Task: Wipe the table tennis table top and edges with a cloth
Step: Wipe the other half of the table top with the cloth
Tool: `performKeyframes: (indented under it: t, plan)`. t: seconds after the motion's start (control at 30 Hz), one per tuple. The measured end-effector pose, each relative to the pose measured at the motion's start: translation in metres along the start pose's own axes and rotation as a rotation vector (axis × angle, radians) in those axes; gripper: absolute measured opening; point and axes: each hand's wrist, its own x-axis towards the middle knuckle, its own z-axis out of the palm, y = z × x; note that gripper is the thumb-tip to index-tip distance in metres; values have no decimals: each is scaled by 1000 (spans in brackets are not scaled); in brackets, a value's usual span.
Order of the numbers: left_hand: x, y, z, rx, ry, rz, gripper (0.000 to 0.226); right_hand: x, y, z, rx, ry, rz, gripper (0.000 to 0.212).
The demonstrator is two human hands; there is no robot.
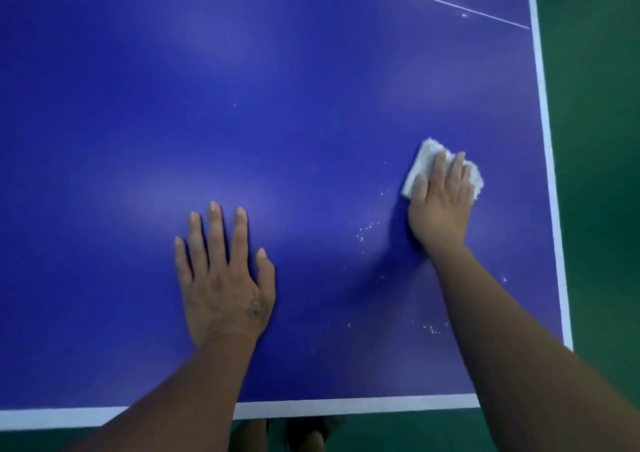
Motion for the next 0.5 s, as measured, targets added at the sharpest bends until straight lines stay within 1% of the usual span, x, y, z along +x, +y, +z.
performKeyframes:
  t: [0.1, 0.17, 0.2, 0.27, 0.33, 0.4, 0.5]
  plan:
    - [0, 0, 1, -6, 2, 0, 70, 20, -43, 5, 15, -11, 31, 62]
    - [1, 1, 1, -8, 7, -4, 71, -1, -59, 9, -8, -5, -38, 60]
    - [1, 1, 1, -9, 9, -5, 71, -22, -60, 12, -34, 10, -100, 60]
    - [0, 1, 1, -3, 8, -3, 71, -74, -50, 17, -87, 29, -239, 58]
    - [1, 0, 2, 11, 10, -1, 71, -126, -30, 23, -89, 14, -334, 59]
    - [1, 0, 3, 4, 9, -6, 71, -156, -11, 26, -96, -37, -371, 60]
    - [2, 1, 2, -14, 13, -11, 71, -134, -12, 24, -98, -47, -341, 60]
